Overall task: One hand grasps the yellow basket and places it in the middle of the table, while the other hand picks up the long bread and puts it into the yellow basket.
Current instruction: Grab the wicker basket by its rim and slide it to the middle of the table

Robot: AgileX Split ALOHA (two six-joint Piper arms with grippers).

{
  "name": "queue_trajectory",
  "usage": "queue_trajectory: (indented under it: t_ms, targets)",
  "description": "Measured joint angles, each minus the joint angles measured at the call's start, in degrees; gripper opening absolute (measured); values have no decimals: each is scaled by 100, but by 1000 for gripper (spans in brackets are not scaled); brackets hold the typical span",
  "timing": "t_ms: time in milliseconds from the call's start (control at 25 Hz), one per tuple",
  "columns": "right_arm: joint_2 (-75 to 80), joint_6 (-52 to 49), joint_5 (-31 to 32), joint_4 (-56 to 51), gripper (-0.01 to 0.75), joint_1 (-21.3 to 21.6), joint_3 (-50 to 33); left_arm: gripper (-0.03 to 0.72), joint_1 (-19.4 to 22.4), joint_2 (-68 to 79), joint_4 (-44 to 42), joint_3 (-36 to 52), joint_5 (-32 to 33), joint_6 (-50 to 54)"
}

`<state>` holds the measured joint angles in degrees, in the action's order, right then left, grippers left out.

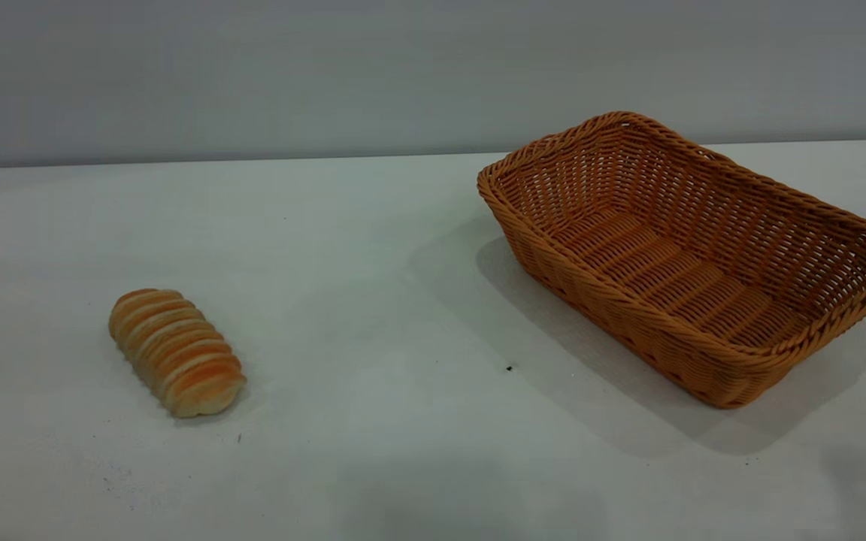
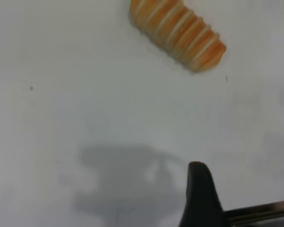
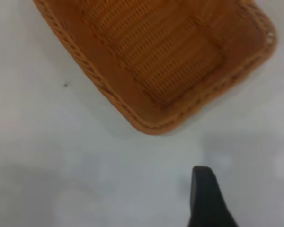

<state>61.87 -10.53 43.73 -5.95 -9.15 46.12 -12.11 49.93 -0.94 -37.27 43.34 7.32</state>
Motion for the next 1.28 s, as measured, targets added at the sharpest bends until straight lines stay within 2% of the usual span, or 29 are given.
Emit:
queue_trajectory:
  t_ms: [400, 600, 880, 1280]
  targets:
    - [1924, -1378, -152, 278, 480, 0, 289, 517, -7, 7, 164, -24, -59, -52]
    - [2540, -2067, -634, 61, 480, 0, 306, 517, -7, -81, 280, -24, -59, -170]
    - [3180, -2168, -1280, -390, 478, 0, 313, 517, -7, -388, 287, -24, -59, -182]
    - [3891, -2168, -1771, -439, 478, 0, 313, 517, -7, -562, 287, -24, -59, -187]
